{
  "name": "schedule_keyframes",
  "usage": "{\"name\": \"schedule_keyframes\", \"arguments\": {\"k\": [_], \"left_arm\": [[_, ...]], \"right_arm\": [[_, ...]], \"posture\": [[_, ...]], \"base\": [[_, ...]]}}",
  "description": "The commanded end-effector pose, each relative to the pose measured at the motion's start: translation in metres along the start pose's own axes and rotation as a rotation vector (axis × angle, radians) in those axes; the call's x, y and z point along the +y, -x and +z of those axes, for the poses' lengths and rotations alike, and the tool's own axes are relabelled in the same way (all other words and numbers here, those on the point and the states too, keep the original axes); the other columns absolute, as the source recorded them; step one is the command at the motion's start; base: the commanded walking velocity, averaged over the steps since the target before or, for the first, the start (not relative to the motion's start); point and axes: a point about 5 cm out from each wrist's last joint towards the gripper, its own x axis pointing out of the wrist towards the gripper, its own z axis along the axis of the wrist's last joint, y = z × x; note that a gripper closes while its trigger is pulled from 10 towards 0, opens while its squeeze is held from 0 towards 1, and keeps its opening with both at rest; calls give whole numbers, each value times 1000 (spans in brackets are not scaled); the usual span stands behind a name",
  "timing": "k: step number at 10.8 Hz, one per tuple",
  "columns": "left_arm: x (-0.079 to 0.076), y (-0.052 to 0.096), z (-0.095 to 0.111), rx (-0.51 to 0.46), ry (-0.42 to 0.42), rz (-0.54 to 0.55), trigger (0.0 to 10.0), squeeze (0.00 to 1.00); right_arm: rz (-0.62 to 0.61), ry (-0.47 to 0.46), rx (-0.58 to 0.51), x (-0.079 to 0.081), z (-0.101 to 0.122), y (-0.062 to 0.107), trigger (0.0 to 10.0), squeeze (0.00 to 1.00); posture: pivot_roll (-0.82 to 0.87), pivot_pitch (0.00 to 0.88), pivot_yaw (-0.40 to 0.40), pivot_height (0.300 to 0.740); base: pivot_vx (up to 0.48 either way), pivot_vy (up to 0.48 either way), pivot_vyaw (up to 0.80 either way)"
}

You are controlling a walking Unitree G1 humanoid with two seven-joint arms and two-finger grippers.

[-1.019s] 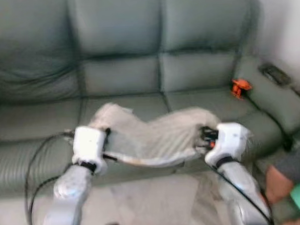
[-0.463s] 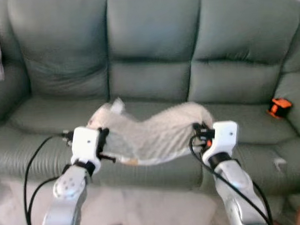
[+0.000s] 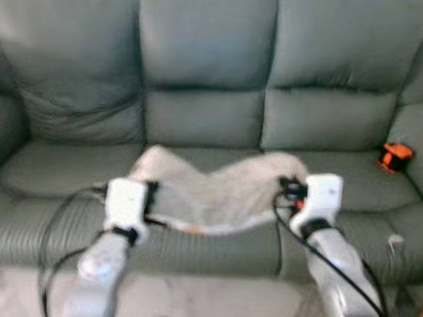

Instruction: Move the pillow to the sofa

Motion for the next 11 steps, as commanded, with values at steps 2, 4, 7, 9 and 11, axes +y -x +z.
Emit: {"name": "schedule_keyframes", "arguments": {"k": [2,4,7,9,11], "left_arm": [[-9,-4,7,-34,3,-33,10000,0],[-9,-4,8,-34,-1,-31,10000,0],[-8,-5,9,-39,-6,-17,10000,0],[-8,-5,9,-40,-6,-17,10000,0],[-9,-5,9,-34,-7,-23,10000,0]], "right_arm": [[-17,8,-19,-7,5,1,10000,0],[-10,6,-16,-7,5,-1,10000,0],[-5,3,-12,-7,5,-2,10000,0],[-5,2,-10,-6,5,-2,10000,0],[-6,1,-8,-7,5,-2,10000,0]], "posture": [[-23,0,-29,740],[-21,0,-30,740],[-21,0,-31,740],[-22,0,-29,740],[-23,0,-28,740]], "base": [[424,0,0],[427,0,0],[0,0,0],[0,0,0],[0,480,0]]}}
